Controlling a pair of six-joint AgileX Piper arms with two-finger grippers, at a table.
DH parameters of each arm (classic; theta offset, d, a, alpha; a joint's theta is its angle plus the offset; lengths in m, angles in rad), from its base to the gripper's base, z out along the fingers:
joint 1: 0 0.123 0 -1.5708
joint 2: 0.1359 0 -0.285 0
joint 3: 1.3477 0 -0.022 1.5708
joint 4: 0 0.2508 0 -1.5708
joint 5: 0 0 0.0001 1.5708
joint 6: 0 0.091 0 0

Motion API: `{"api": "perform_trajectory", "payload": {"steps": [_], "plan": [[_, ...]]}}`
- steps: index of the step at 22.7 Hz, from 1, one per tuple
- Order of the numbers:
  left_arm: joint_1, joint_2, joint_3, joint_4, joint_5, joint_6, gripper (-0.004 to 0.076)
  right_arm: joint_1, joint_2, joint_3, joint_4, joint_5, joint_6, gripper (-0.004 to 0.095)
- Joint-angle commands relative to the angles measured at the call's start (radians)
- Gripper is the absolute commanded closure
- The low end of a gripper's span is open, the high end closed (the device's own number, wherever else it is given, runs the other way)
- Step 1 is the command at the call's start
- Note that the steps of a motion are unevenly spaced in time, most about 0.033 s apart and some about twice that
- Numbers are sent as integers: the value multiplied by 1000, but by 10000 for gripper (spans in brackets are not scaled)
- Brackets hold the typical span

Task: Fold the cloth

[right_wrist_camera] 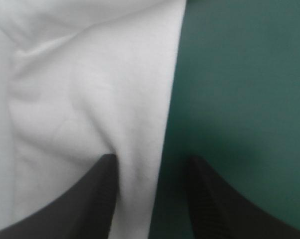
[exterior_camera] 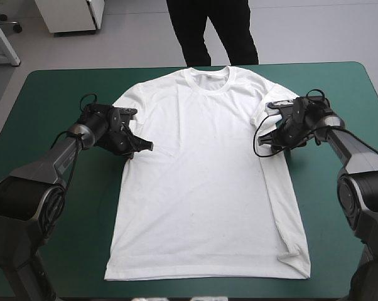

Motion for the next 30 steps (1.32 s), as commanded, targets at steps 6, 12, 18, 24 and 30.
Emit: {"api": "perform_trajectory", "payload": {"steps": [6, 12, 18, 24, 30], "plan": [[0, -22, -41, 26, -8, -2, 733, 3, 0, -5, 101, -30, -16, 925], [0, -22, -43, 22, -2, -2, 733, 3, 0, -5, 121, -48, -19, 925], [0, -122, -61, 38, 7, 18, 733, 1, -111, -27, 111, -16, -19, 925], [0, -335, -68, 54, -4, 42, 733, 1, -271, -196, 92, 80, -5, 925], [0, -521, -133, 76, 6, 43, 733, 1, -418, -239, 82, 127, 14, 925]]}}
